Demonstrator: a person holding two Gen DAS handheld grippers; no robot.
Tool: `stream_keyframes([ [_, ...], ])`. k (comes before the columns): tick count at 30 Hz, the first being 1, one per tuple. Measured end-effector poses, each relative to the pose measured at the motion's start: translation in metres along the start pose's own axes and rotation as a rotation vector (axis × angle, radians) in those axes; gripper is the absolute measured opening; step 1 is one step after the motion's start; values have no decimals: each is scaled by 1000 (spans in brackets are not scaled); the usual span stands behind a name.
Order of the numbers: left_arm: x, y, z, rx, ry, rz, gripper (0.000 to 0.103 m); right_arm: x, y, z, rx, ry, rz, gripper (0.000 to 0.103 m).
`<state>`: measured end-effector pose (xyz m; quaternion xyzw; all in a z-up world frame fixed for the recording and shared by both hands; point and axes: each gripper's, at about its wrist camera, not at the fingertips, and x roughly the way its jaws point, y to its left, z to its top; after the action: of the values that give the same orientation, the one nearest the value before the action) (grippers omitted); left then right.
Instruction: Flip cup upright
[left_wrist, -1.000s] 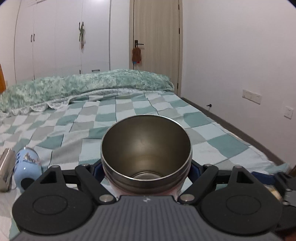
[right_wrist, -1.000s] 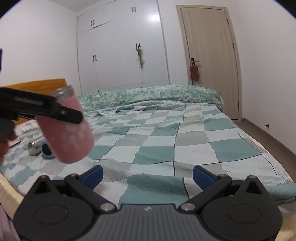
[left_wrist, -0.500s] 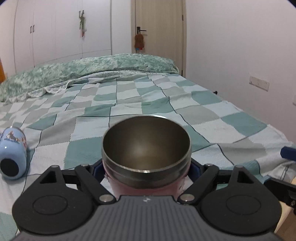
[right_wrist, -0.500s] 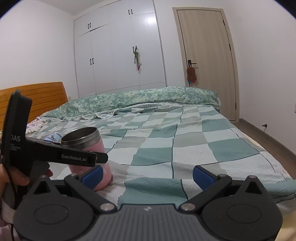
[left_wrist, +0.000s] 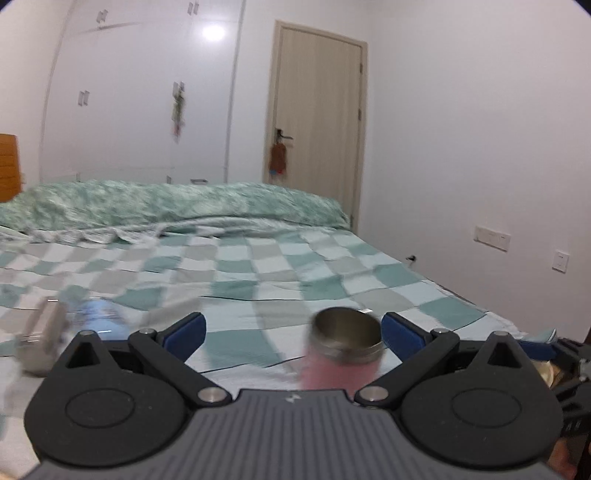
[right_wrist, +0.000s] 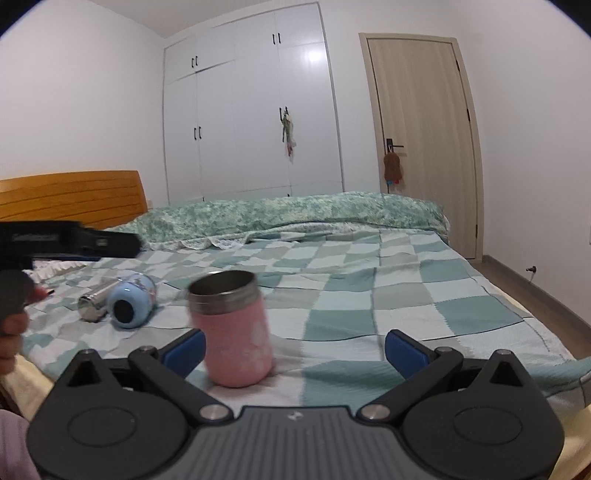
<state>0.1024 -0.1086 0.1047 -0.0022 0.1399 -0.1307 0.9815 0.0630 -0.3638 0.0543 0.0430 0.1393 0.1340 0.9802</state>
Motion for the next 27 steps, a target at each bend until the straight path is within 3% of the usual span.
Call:
stream_keyframes([
  [6, -59, 54, -35, 6, -8, 64, 103, -16, 42, -15, -33, -32, 1, 103],
  [12, -95, 94, -89, -80, 20, 156, 103, -20, 70, -37, -68, -26, -50, 103],
  [15, -104, 106, -109, -119, -5, 194, 103, -18, 78, -48, -73, -16, -63, 103],
  [19, -99, 110, -124, -90, -12, 258, 103, -15, 87, -57, -100, -24, -71, 103],
  [27, -99, 116, -130, -117, -38, 263, 103, -14, 96, -60, -119, -62, -82, 103],
])
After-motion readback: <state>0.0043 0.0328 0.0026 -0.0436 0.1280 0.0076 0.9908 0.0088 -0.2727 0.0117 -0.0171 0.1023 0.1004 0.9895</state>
